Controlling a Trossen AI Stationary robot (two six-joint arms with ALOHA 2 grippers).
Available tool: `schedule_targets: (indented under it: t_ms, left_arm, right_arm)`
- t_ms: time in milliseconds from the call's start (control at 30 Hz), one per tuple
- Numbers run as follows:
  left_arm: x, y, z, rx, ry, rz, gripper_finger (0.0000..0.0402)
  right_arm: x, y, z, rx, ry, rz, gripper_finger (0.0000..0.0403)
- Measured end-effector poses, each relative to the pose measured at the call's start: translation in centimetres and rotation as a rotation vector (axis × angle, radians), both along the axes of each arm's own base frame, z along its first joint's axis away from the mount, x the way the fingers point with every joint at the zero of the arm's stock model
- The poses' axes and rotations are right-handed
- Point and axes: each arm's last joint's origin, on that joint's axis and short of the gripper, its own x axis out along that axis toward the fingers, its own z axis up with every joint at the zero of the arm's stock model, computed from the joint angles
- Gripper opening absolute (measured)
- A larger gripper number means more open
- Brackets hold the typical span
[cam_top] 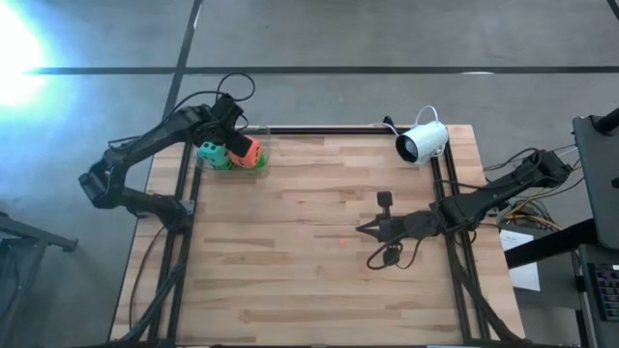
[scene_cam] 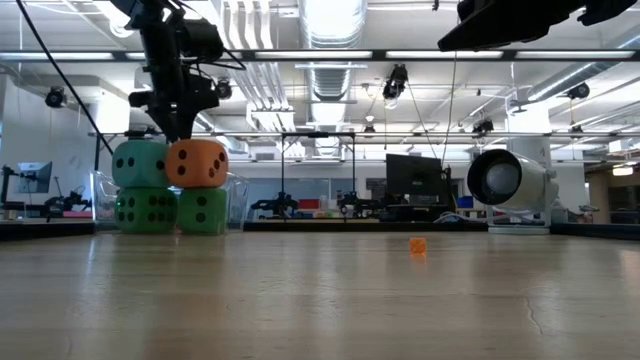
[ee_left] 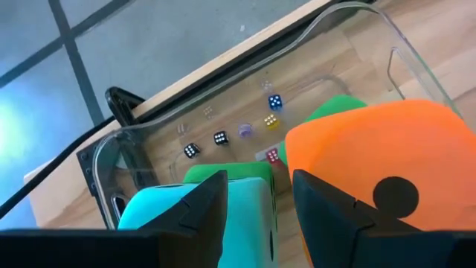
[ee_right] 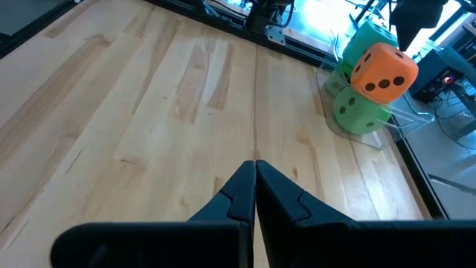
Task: Pick & Place Dice
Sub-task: Put the small orange die into the transparent bin
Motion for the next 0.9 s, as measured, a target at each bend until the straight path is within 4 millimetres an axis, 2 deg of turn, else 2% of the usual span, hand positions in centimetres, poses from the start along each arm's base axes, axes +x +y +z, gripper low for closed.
schedule_targets:
  t_ms: [133, 367, 500, 667, 900]
  left_arm:
    - [0.1, 0.1, 0.5, 0.010, -0.008, -0.004, 0.0159]
    - [0.6, 0.3, 3.1, 0.073, -0.062, -0.041, 0.0159]
    - [1.5, -0.4, 4.3, 0.069, -0.112, -0.129, 0.0159]
    - [3.7, -2.8, 4.4, 0.063, -0.129, -0.320, 0.0159]
    - [7.1, -8.0, 4.7, 0.086, -0.179, -0.573, 0.0159]
  right_arm:
    - [0.0, 0.0, 0.0, 0.000, 0.000, 0.000, 0.0008]
    - [0.0, 0.0, 0.1, 0.001, -0.003, 0.000, 0.0008]
    - [0.0, 0.0, 0.1, 0.002, -0.004, 0.000, 0.0008]
    - [0.0, 0.0, 0.1, 0.006, -0.003, 0.008, 0.0008]
    - [0.0, 0.0, 0.0, 0.049, 0.011, -0.003, 0.0008]
